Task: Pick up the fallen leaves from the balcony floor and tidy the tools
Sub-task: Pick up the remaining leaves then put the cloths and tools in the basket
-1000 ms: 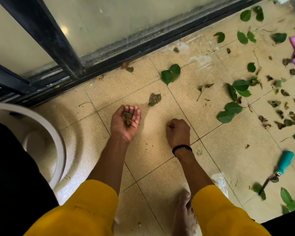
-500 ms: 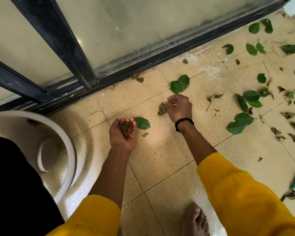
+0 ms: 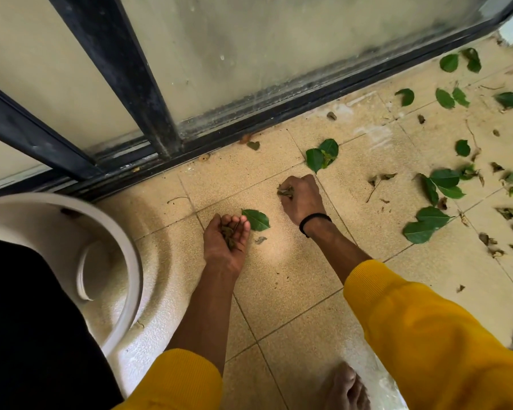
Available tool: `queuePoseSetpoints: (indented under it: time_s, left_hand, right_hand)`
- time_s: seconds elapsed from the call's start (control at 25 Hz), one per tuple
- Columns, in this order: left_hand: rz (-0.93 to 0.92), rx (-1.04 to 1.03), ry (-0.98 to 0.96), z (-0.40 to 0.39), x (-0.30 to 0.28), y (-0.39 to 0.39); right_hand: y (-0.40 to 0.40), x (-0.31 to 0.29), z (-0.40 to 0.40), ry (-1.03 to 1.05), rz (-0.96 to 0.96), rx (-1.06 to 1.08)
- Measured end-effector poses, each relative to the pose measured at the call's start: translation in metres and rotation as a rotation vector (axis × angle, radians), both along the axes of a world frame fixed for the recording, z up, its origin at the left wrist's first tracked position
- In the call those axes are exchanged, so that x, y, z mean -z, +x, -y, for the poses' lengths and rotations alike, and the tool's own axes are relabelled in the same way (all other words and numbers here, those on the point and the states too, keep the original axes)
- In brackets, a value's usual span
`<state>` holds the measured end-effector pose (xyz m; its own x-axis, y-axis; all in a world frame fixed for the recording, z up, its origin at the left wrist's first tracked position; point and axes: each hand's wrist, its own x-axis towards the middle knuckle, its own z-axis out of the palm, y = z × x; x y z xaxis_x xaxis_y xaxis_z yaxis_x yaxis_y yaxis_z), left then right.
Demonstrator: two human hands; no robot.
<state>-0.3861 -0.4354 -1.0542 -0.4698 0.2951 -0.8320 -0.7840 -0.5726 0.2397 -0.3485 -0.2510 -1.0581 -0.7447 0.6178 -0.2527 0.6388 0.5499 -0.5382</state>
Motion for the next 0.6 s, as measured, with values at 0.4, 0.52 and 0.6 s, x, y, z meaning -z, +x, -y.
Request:
queuePoseSetpoints:
  time_s: [0.4,0.52,0.6]
  left_hand:
    - [-0.015,0.097,0.098,-0.012,-0.008,0.0]
    - [-0.024,0.07,0.247,-0.008,-0.011,0.001]
    - [-0.025,0.046,0.275,-0.006,-0.01,-0.002]
  right_hand:
    - [-0.005,-0.09,0.07,-0.424,-0.008,-0.097]
    - [-0.012,-0.095,0.088,-0.315,0.052,-0.184]
    - [-0.012,-0.104,0.072,-0.308,0.002,-0.127]
